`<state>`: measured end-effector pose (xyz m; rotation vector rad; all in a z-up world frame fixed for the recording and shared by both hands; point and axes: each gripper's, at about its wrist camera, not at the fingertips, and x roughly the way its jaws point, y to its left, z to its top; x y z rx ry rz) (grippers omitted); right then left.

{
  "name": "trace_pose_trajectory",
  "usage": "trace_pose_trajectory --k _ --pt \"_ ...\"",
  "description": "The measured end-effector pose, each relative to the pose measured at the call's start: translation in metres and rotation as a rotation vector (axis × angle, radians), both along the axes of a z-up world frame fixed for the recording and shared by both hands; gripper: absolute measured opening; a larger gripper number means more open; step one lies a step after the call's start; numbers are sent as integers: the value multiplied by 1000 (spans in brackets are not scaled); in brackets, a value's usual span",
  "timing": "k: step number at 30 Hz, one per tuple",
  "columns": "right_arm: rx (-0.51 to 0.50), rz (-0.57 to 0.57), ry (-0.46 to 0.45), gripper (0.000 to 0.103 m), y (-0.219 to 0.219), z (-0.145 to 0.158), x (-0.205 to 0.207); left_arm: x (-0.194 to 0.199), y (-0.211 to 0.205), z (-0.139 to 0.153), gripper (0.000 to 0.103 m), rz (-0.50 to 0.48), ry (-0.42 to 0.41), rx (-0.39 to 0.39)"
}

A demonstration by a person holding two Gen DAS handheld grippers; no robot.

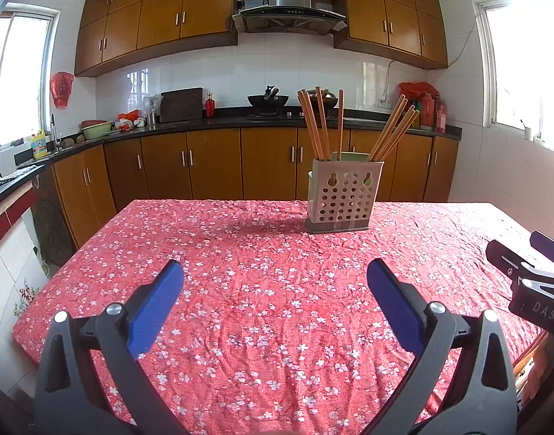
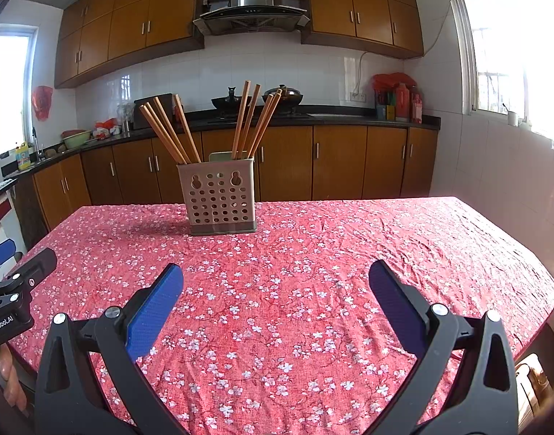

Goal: Organize utensils

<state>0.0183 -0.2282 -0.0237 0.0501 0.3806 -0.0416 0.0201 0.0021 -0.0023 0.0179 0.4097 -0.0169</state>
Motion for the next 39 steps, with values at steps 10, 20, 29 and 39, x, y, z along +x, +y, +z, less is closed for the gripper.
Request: trace_pose_trajectory --k 10,20,29,39 --pt "1 0 1 101 0 0 0 0 -1 0 99 -3 0 1" --pt "2 -1 1 101 1 0 0 0 0 0 99 -1 1 0" --pt "5 0 2 101 2 -1 0 -1 0 -2 99 1 1 1" --pt "11 -1 0 101 5 -1 0 2 5 -3 99 0 6 -3"
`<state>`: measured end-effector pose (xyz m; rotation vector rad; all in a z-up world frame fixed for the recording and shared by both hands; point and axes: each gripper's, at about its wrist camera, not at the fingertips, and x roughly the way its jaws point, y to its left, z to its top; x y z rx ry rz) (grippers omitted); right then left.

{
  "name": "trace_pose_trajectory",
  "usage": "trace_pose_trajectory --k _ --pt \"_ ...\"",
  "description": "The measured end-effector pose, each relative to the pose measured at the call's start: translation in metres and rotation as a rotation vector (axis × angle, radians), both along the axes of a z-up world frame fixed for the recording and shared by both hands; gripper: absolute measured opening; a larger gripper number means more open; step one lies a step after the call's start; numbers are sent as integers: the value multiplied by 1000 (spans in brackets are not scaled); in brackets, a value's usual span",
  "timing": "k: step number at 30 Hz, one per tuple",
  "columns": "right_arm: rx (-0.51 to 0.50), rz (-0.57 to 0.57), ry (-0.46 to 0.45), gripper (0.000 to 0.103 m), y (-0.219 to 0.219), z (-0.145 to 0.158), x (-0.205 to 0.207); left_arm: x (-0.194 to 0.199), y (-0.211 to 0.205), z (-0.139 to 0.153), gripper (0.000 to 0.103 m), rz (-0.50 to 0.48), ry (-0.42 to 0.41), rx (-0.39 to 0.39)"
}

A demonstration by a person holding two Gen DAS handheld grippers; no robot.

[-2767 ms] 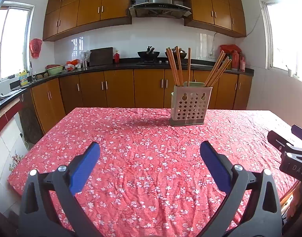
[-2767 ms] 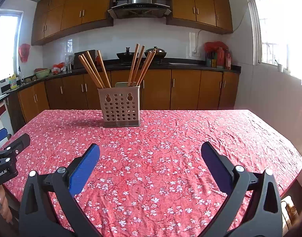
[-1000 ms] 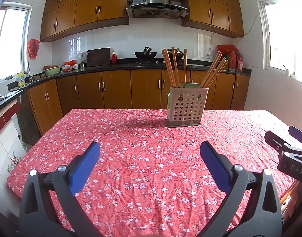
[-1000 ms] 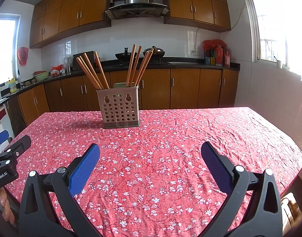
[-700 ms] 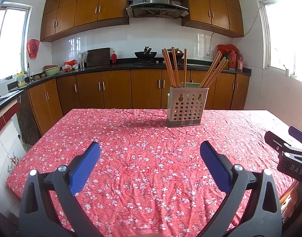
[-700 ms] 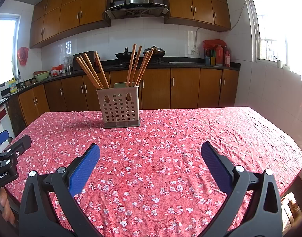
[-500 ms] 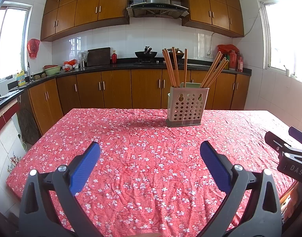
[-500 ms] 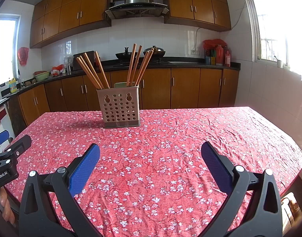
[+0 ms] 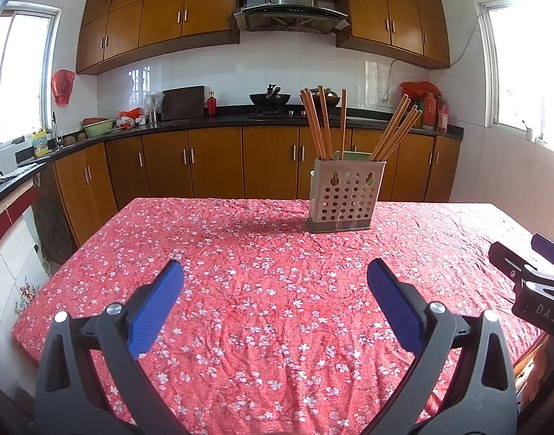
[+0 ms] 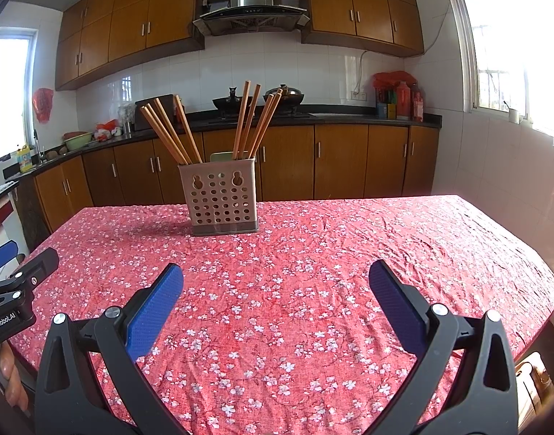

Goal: Organize utensils

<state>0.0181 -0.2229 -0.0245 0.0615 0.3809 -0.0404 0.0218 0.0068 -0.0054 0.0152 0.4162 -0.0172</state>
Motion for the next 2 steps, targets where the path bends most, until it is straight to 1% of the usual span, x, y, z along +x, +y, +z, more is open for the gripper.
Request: trace_pose_trajectory --k 2 --pt "0 0 1 101 0 0 0 0 0 0 99 -1 0 1"
